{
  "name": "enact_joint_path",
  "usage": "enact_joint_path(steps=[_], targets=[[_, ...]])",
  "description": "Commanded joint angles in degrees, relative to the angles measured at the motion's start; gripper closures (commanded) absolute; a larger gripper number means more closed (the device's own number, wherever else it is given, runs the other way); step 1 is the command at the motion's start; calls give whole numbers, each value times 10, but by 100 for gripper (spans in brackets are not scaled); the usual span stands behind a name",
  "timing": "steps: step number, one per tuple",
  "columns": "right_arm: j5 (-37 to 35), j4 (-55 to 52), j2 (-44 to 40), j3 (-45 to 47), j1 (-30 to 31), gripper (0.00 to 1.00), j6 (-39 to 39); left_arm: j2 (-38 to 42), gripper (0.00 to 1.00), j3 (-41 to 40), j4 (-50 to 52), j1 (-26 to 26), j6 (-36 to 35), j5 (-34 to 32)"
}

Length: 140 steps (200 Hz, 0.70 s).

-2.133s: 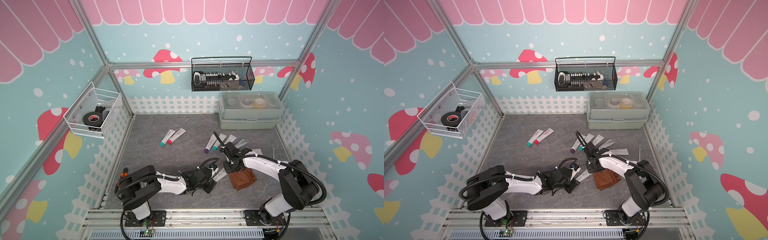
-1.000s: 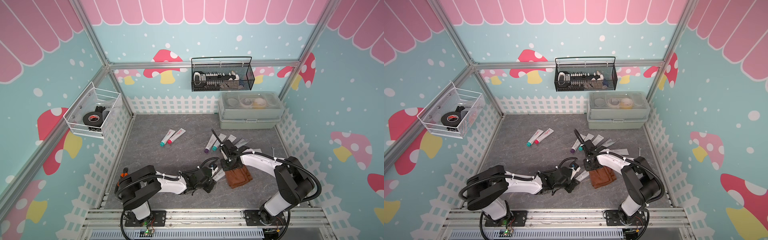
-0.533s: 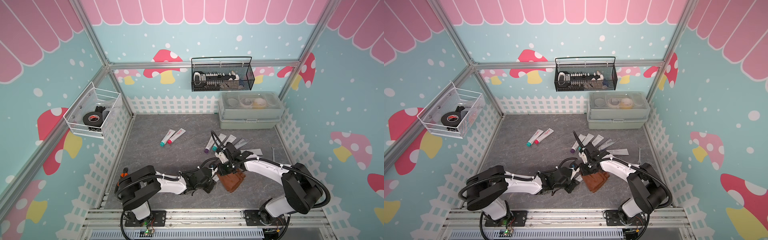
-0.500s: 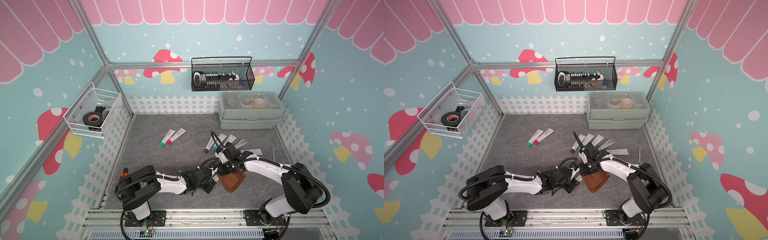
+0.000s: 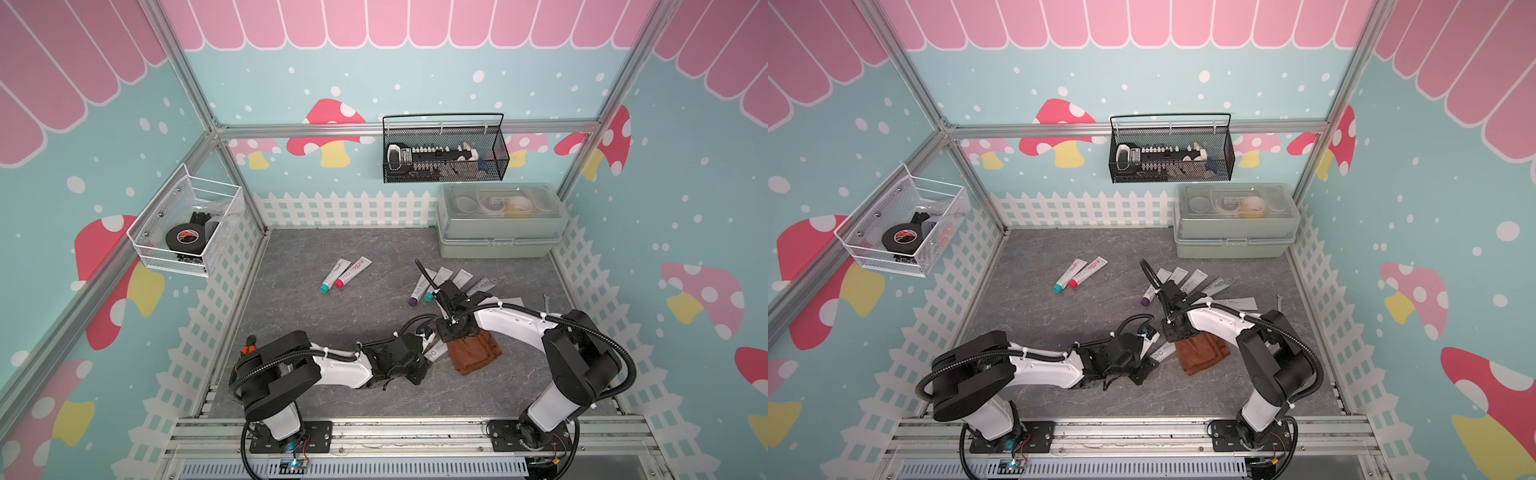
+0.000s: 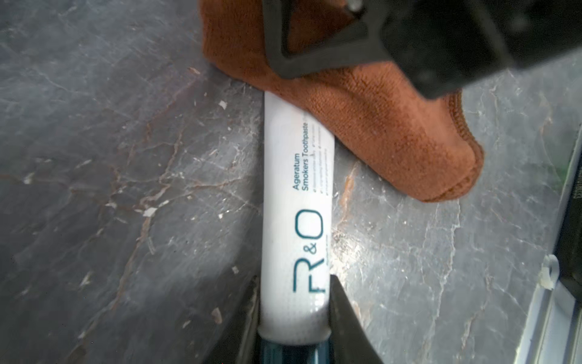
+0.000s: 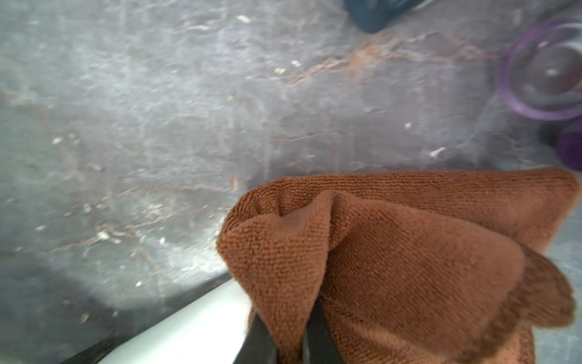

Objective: Wipe the surface of the toothpaste tube
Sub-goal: Wipe the dirt from the toothpaste tube.

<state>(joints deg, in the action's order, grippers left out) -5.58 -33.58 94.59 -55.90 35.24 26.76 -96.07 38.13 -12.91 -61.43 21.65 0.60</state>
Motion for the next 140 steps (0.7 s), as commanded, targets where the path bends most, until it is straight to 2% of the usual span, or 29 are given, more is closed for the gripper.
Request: enact_joint_path(steps=[1, 33, 54, 74, 92, 126, 140], targets=[[22, -32, 3, 44, -14, 94, -9, 10, 73, -16, 30, -3, -2, -12], [238, 30, -46, 70, 0, 94, -14, 2, 73, -8, 32, -3, -2, -10], [310, 43, -75, 79, 17, 93, -9, 2, 73, -5, 34, -3, -4, -10], [339, 43, -93, 84, 26, 93, -8, 1, 73, -1, 38, -2, -5, -10], [290, 14, -89, 78, 26, 93, -14, -1, 73, 3, 43, -2, -6, -9], [81, -62, -34, 45, 15, 94, -12, 2, 73, 3, 47, -2, -7, -11], [19, -76, -24, 38, 4, 94, -7, 5, 73, 1, 47, -3, -7, -11]])
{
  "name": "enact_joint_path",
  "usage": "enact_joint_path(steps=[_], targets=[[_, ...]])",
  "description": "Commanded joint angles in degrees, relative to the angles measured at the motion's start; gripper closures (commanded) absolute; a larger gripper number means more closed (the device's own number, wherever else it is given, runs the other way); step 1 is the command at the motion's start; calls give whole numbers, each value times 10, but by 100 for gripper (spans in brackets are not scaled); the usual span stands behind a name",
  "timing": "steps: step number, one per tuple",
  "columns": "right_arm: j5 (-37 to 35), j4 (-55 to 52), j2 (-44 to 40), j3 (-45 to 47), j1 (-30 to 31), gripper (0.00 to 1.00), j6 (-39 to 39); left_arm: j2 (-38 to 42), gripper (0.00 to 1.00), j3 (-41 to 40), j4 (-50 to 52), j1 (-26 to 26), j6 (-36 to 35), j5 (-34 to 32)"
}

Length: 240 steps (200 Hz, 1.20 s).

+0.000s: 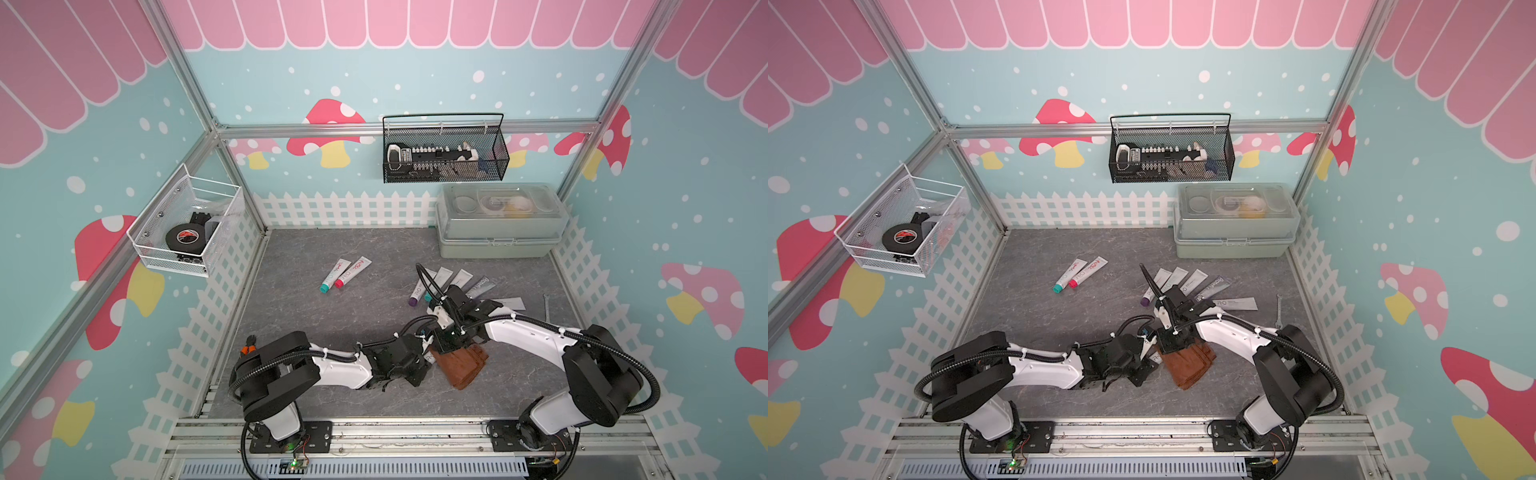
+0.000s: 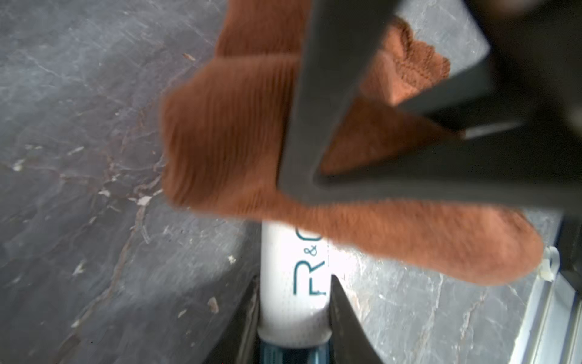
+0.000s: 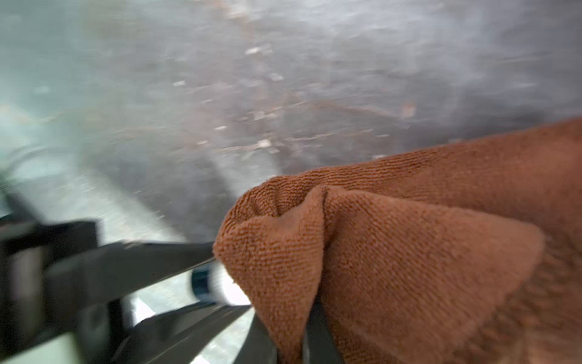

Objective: Wipe the surface of the toothpaste tube
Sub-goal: Wipe the dirt from the toothpaste tube.

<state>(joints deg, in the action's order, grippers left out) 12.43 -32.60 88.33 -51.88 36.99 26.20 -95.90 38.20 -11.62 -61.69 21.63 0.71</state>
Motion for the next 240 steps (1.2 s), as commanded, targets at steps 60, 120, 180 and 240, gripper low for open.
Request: enact_joint_path(steps=[60, 120, 180, 240], targets=[[-167, -72, 32, -10, -47, 94, -8, 1, 73, -5, 25, 1, -6, -13], [103, 4, -32, 37, -32, 93, -7, -8, 73, 2, 24, 1, -7, -9], [20, -14, -17, 43, -35, 93, 1, -6, 73, 2, 26, 1, -7, -9], [-168, -39, 38, 8, -102, 93, 5, 3, 73, -12, 19, 1, -4, -16]])
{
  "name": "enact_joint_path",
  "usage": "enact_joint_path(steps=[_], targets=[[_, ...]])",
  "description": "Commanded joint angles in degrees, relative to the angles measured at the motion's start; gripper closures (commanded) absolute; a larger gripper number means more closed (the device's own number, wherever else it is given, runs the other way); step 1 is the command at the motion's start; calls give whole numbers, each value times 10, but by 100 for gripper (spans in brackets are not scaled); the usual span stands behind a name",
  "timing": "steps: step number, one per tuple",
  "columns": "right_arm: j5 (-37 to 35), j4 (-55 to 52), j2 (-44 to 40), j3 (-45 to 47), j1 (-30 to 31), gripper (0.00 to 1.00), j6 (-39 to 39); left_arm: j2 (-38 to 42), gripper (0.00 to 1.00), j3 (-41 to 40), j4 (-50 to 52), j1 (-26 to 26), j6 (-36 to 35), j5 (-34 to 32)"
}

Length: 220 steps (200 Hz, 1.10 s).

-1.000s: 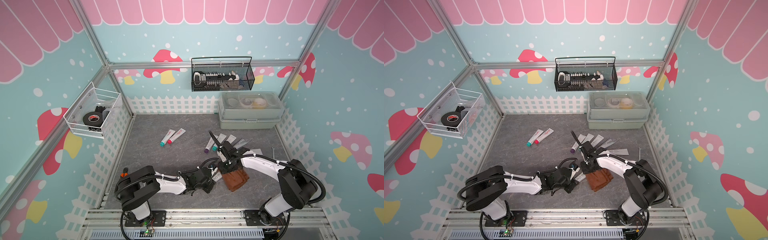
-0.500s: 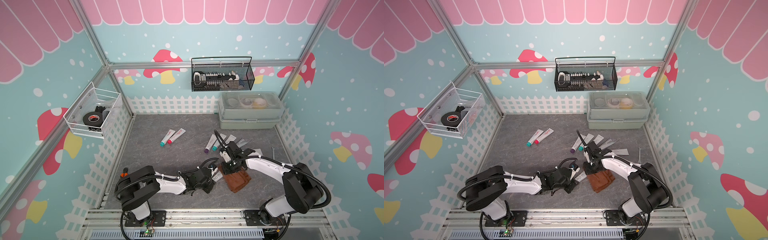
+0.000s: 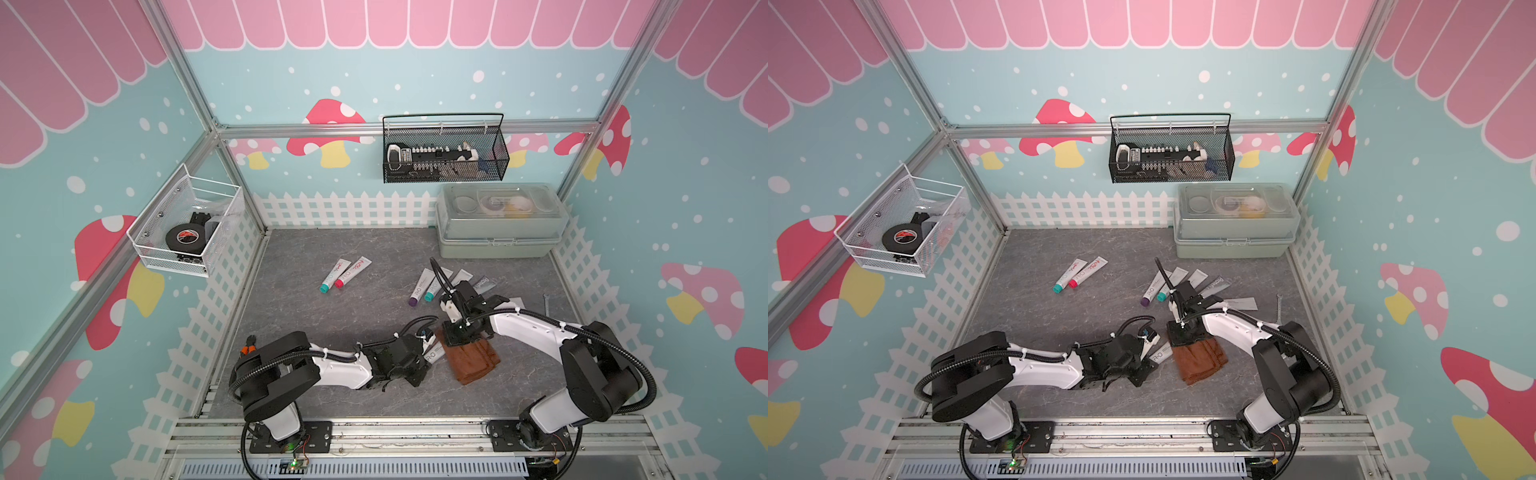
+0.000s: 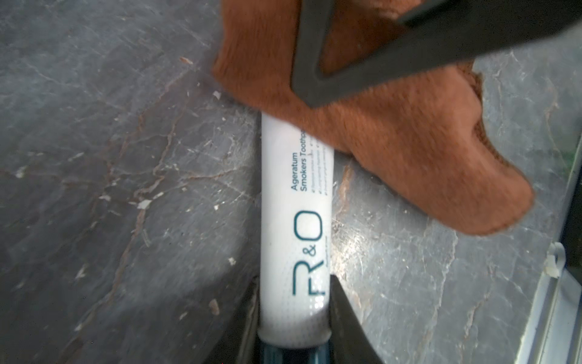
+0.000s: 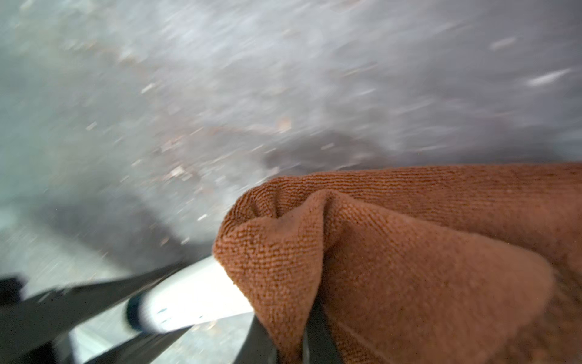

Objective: Wipe the surface of the toothpaste tube
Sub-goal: Wipe the dirt from the toothpaste tube.

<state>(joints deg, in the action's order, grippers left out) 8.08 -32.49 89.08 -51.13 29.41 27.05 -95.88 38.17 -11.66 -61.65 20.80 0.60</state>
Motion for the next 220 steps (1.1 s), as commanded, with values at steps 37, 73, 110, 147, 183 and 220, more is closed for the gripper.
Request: enact_joint_path(steps=[37, 73, 110, 147, 183, 220], targets=[[-78, -23, 43, -2, -31, 94, -14, -1, 73, -11, 15, 0, 4, -14], [91, 8, 17, 11, -7, 93, -24, -10, 73, -5, 15, 1, 3, -12], [173, 21, -1, 10, 33, 93, -15, -15, 73, 1, 18, 0, 3, -10], [77, -12, 17, -1, 34, 93, -19, -12, 73, 1, 23, 0, 3, -11], [-156, -82, 63, -33, 28, 94, -15, -7, 73, -1, 25, 1, 2, -12], [-197, -78, 93, -42, 12, 94, -18, -7, 73, -3, 23, 3, 3, -12]])
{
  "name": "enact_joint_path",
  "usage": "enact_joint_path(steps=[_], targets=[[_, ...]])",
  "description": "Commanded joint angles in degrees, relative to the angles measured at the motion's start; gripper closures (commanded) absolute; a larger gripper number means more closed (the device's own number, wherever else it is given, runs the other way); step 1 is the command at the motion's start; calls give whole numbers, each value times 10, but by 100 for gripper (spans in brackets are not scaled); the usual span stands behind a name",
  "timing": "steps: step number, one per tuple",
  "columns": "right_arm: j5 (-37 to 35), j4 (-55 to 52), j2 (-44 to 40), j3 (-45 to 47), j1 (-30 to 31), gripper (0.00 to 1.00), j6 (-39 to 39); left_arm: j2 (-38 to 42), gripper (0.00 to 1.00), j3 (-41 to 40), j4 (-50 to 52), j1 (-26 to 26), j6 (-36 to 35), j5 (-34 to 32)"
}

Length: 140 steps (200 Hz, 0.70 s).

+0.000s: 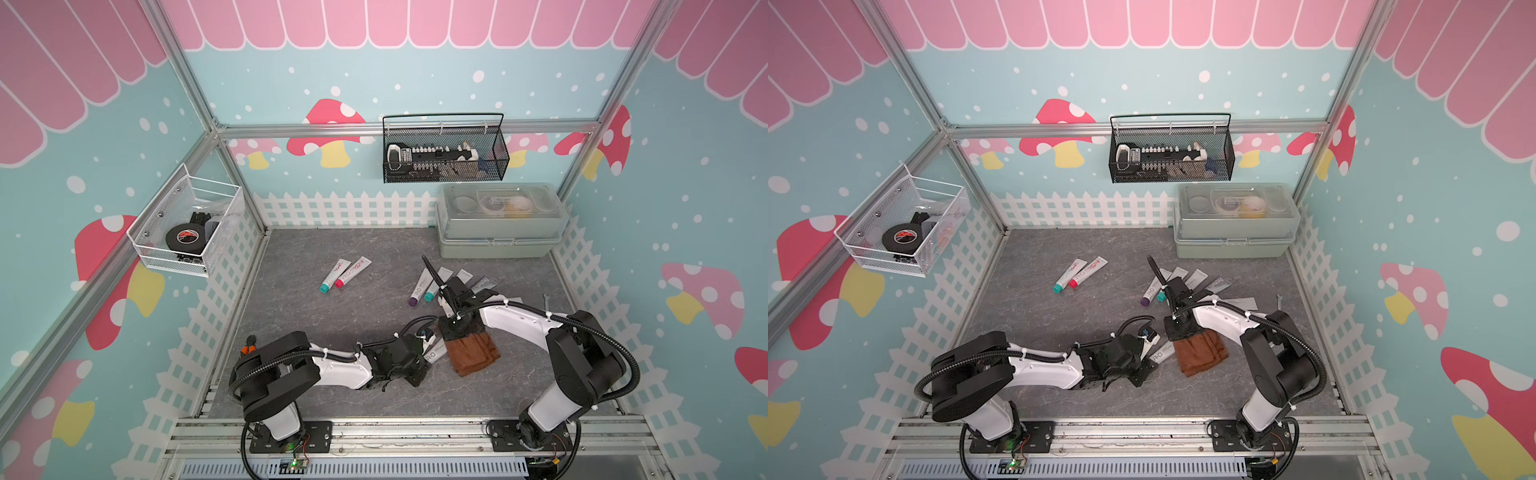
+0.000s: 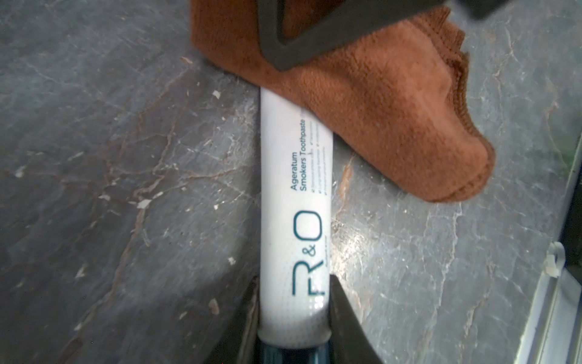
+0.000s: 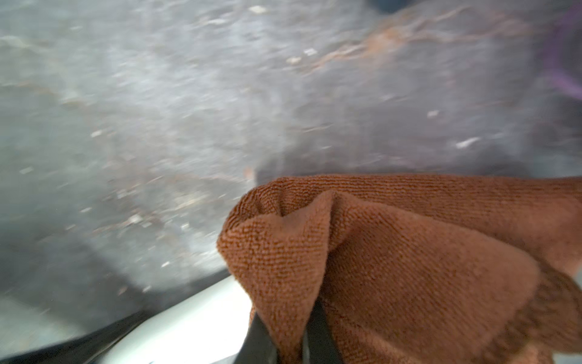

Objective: Wipe the surface of the toothpaste tube
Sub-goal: Wipe the dirt from the toothpaste tube.

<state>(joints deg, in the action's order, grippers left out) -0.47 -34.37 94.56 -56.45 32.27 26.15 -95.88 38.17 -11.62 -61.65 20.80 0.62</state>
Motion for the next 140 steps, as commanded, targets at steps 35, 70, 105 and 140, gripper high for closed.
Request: enact_joint_path(steps=[35, 70, 105, 140], targets=[[-82, -42, 38, 16, -20, 94, -9, -5, 73, -6, 21, 2, 3, -13], [111, -1, -19, 46, -16, 94, -15, -3, 73, -8, 18, 3, 3, -14], [243, 30, -68, 81, 24, 94, 2, -7, 73, -5, 18, 3, 3, -14], [206, 24, -66, 98, 33, 94, 4, -7, 73, -6, 17, 4, 2, -15]])
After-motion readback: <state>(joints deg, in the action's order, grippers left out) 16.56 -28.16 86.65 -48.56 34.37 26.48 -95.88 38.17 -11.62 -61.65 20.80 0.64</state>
